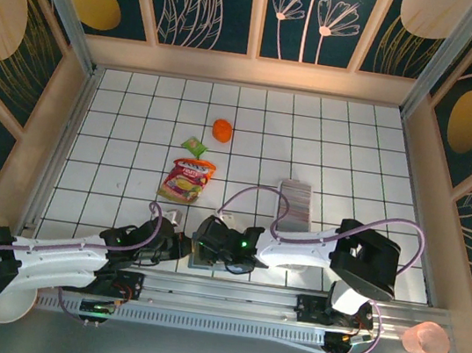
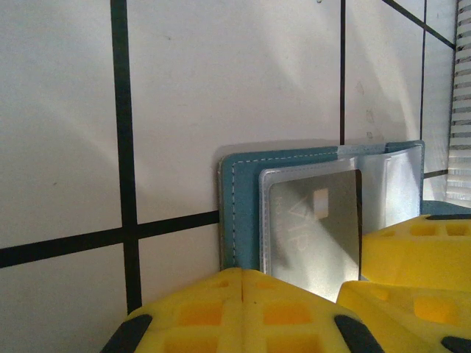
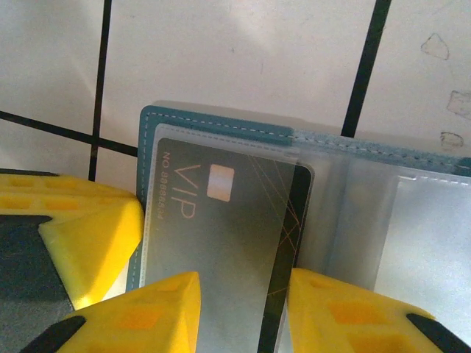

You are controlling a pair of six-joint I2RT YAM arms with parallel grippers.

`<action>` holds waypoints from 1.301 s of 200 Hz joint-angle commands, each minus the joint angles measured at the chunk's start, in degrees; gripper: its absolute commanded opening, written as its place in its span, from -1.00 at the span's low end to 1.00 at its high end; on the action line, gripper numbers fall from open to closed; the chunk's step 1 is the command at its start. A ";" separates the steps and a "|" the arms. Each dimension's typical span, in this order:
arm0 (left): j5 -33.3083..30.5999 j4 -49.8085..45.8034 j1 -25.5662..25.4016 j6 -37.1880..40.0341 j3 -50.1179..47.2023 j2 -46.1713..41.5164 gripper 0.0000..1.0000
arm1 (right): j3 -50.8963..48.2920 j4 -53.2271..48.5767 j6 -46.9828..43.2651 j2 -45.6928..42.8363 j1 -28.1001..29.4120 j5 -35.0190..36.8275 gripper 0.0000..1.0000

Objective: Put the credit cards into the card holder

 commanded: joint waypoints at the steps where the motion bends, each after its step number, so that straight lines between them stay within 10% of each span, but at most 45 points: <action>1: -1.09 -3.07 -0.26 -0.16 -1.37 -0.33 -1.00 | 2.03 -0.03 -0.92 0.62 0.89 -0.22 -0.28; 59: -3.36 -7.29 -0.27 0.30 0.81 -2.44 -0.97 | 0.93 -2.38 -1.20 -3.02 0.89 3.37 -0.23; 200: -7.81 -15.84 -0.25 1.38 5.97 -9.04 0.01 | -9.55 -5.48 5.32 -20.30 1.60 10.14 -0.22; 260: -6.06 -15.34 -0.27 1.59 5.97 -11.28 -0.03 | -11.64 -3.90 9.10 -18.60 2.50 7.22 -0.22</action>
